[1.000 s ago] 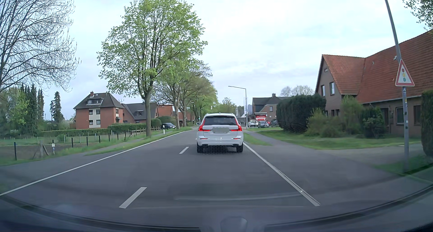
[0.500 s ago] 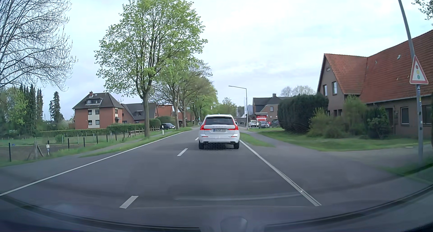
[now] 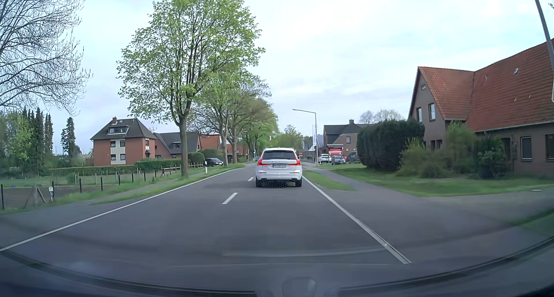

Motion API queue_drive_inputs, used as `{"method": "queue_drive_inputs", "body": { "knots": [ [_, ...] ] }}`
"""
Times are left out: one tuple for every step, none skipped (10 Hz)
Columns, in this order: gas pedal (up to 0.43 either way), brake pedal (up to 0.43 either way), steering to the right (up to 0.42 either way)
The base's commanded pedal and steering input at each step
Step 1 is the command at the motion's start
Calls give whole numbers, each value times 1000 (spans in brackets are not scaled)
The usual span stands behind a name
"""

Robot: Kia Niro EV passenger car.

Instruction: Follow the waypoints while adhering to traffic rules and regulations

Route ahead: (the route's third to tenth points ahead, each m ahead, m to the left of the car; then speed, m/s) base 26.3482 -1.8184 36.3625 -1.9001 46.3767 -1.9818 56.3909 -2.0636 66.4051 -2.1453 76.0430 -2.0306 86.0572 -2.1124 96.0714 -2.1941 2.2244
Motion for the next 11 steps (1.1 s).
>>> {"method": "queue_drive_inputs", "body": {
  "knots": [
    [157, 0, -1],
    [157, 0, -1],
    [157, 0, -1],
    [157, 0, -1],
    [157, 0, -1],
    [169, 0, -1],
    [189, 0, -1],
    [209, 0, -2],
    [209, 0, -3],
    [209, 0, -3],
    [220, 0, -4]
  ]
}}
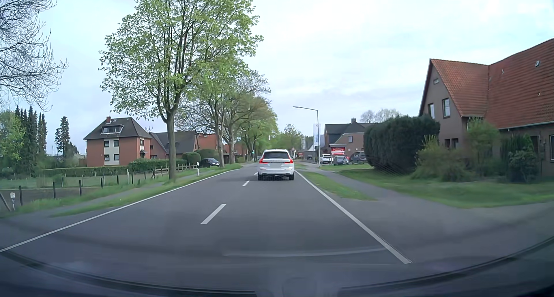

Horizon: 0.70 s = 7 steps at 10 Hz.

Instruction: Follow the waypoints while adhering to traffic rules and regulations

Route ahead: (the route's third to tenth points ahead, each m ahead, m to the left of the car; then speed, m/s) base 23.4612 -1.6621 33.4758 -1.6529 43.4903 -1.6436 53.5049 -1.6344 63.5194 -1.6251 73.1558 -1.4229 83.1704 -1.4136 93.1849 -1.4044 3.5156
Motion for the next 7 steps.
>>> {"method": "queue_drive_inputs", "body": {
  "knots": [
    [240, 0, -4],
    [240, 0, -4],
    [248, 0, -4],
    [260, 0, -4],
    [280, 0, -4],
    [280, 0, -4],
    [280, 0, -4]
  ]
}}
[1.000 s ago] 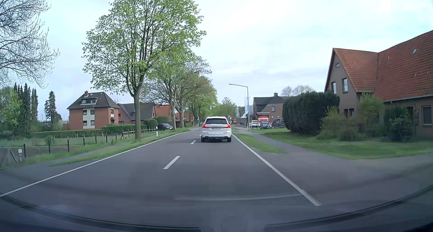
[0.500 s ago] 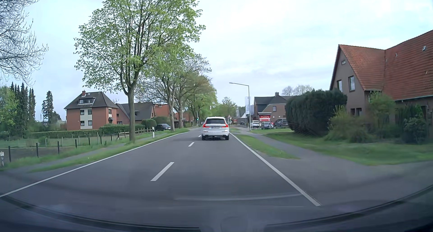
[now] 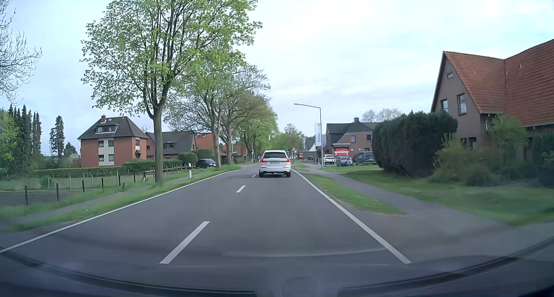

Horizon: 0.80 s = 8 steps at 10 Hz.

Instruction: Follow the waypoints while adhering to traffic rules and regulations

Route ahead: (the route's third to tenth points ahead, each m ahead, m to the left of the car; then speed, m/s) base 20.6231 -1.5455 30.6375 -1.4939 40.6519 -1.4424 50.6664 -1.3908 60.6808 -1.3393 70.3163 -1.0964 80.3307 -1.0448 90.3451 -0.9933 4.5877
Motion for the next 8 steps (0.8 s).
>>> {"method": "queue_drive_inputs", "body": {
  "knots": [
    [280, 0, -4],
    [280, 0, -4],
    [287, 0, -4],
    [287, 0, -4],
    [287, 0, -4],
    [287, 0, -3],
    [287, 0, -3],
    [287, 0, -3]
  ]
}}
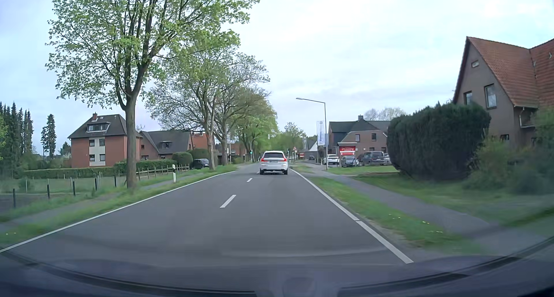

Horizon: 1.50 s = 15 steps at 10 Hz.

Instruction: Follow the waypoints while adhering to traffic rules and regulations

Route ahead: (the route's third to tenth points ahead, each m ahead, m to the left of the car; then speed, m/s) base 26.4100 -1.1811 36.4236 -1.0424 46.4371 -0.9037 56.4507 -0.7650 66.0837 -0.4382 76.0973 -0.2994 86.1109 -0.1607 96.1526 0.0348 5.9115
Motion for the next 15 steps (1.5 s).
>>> {"method": "queue_drive_inputs", "body": {
  "knots": [
    [287, 0, -3],
    [287, 0, -3],
    [287, 0, -3],
    [287, 0, -3],
    [287, 0, -3],
    [287, 0, -3],
    [287, 0, -3],
    [287, 0, -3],
    [287, 0, -3],
    [287, 0, -3],
    [280, 0, -3],
    [280, 0, -3],
    [280, 0, -3],
    [280, 0, -2],
    [268, 0, -3]
  ]
}}
